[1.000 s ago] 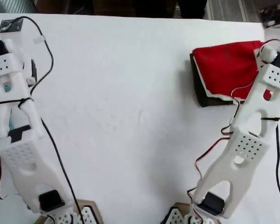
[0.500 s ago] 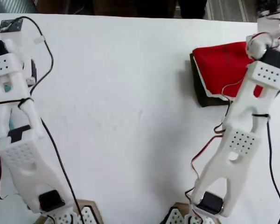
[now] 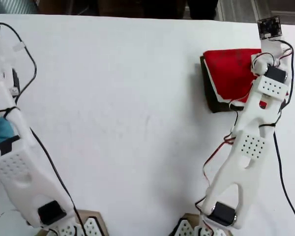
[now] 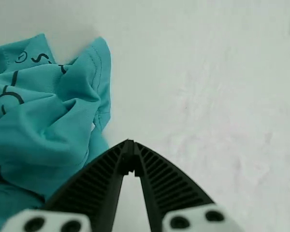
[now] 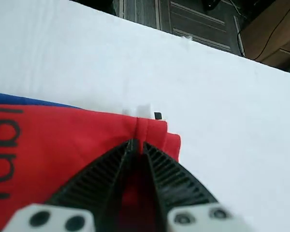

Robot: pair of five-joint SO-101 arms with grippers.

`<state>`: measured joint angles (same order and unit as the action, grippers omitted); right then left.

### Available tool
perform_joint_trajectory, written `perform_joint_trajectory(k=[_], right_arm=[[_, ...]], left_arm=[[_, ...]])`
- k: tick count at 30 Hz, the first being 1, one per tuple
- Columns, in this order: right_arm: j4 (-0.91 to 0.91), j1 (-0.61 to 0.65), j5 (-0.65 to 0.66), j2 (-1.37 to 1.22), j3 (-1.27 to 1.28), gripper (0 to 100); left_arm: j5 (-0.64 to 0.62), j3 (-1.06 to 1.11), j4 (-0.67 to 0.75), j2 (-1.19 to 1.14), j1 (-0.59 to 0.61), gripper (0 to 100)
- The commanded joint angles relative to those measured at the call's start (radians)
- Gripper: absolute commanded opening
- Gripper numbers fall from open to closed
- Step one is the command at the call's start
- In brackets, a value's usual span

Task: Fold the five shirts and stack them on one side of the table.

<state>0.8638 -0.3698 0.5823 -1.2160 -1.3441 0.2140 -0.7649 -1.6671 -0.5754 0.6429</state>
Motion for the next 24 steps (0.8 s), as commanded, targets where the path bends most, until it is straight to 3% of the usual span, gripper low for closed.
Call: perform_joint_trajectory(k=[1, 6, 10, 15, 24], right_arm=[[-0.001, -0.013, -0.009, 0.067, -0.075, 2.0], [0.070, 0.005, -0.011, 0.154, -0.178, 2.0], [0.159, 0.024, -0.011, 0.214, -0.245, 2.0], [0.352, 0.074, -0.011, 0.300, -0.321, 2.1], [0.791, 0.197, -0.008, 0.544, -0.322, 2.1]], left_arm=[[0.011, -0.048, -0.006, 0.068, 0.032, 3], [0.017, -0.045, -0.048, 0.232, 0.071, 3], [0.124, -0.036, -0.101, 0.313, 0.149, 8], [0.209, -0.036, -0.104, 0.301, 0.328, 21], [0.365, -0.041, -0.089, 0.091, 0.511, 21]])
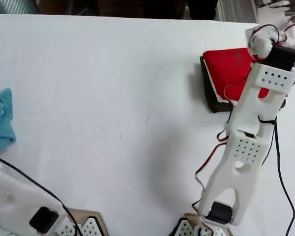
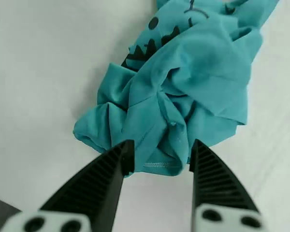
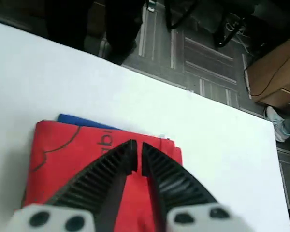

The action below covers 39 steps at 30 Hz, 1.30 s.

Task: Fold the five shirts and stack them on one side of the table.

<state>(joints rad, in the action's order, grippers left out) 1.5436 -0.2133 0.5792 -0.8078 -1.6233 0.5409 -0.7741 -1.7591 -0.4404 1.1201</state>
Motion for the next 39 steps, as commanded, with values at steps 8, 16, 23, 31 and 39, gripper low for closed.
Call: perform_joint_trajectory(k=[8, 16, 23, 31, 39], right_arm=[[0.228, 0.114, -0.006, 0.265, -0.043, 2.2], [0.228, 0.094, -0.006, 0.532, 0.259, 2.2], [0.226, 0.127, 0.000, 0.987, 0.916, 2.1], [0.202, 0.211, 0.002, 1.397, 1.427, 2.1], [0.090, 0.226, 0.000, 1.547, 1.708, 2.1]], left_arm=[[0.061, -0.038, 0.003, -0.229, -0.040, 21], [-0.015, -0.143, 0.061, -0.242, -0.247, 21], [-0.011, -0.168, 0.190, -0.262, -0.348, 21], [-0.005, -0.179, 0.255, -0.405, -0.344, 21], [0.135, -0.180, 0.265, -0.453, -0.279, 6]])
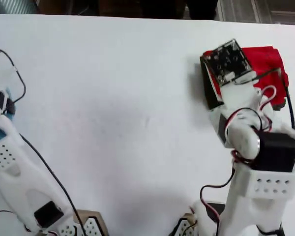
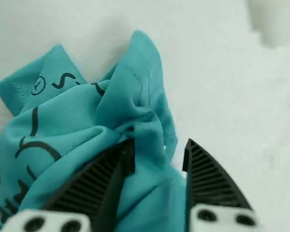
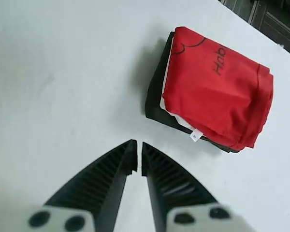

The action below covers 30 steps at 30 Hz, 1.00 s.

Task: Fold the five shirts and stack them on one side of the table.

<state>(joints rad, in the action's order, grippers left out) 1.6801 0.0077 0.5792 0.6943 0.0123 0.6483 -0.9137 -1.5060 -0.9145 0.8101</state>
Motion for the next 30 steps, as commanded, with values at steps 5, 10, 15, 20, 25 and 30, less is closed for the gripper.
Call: perform_joint_trajectory(k=[5, 10, 15, 20, 25, 30], right_arm=[[-0.114, 0.005, -0.006, 0.074, 0.265, 2.1], [-0.185, 0.002, -0.006, 0.134, 0.462, 2.0], [-0.283, 0.005, -0.008, 0.292, 0.644, 2.0], [-0.328, 0.001, -0.008, 0.487, 0.836, 2.0], [-0.328, 0.005, -0.008, 0.659, 1.010, 2.0], [-0.377, 0.005, -0.008, 0.759, 1.109, 2.2]], left_arm=[[0.023, -0.041, -0.043, 0.095, 0.012, 3], [-0.046, -0.041, -0.166, 0.241, -0.098, 3], [-0.118, -0.041, -0.256, 0.446, -0.261, 3], [-0.172, -0.041, -0.265, 0.666, -0.411, 3], [-0.227, -0.041, -0.252, 0.859, -0.572, 3], [-0.334, -0.041, -0.189, 1.005, -0.701, 3]])
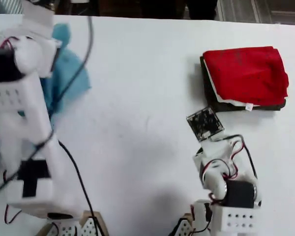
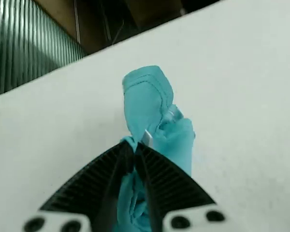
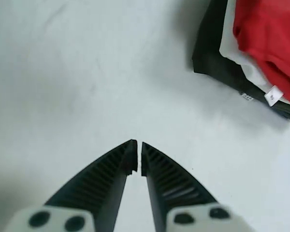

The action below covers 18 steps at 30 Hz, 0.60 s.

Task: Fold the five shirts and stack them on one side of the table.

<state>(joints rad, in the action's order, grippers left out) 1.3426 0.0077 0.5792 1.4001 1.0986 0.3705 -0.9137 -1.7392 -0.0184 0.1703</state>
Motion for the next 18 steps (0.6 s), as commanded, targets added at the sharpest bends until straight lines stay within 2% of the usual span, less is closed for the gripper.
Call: perform_joint_trajectory(k=[1, 7, 10, 14, 18], right_arm=[[-0.054, 0.005, -0.008, 0.058, 0.035, 2.3], [-0.117, 0.005, -0.008, 0.058, 0.144, 14.6], [-0.117, 0.005, -0.008, 0.059, 0.160, 16.6], [-0.150, 0.030, -0.008, 0.059, 0.160, 16.6], [-0.180, 0.127, -0.028, 0.056, 0.160, 16.8]], left_arm=[[-0.078, -0.041, 0.061, 0.130, -0.080, 3], [-0.172, -0.041, 0.190, 0.252, -0.132, 3], [-0.172, -0.039, 0.226, 0.285, -0.126, 3], [-0.166, -0.015, 0.198, 0.261, -0.046, 3], [-0.164, 0.101, 0.138, 0.178, 0.075, 3]])
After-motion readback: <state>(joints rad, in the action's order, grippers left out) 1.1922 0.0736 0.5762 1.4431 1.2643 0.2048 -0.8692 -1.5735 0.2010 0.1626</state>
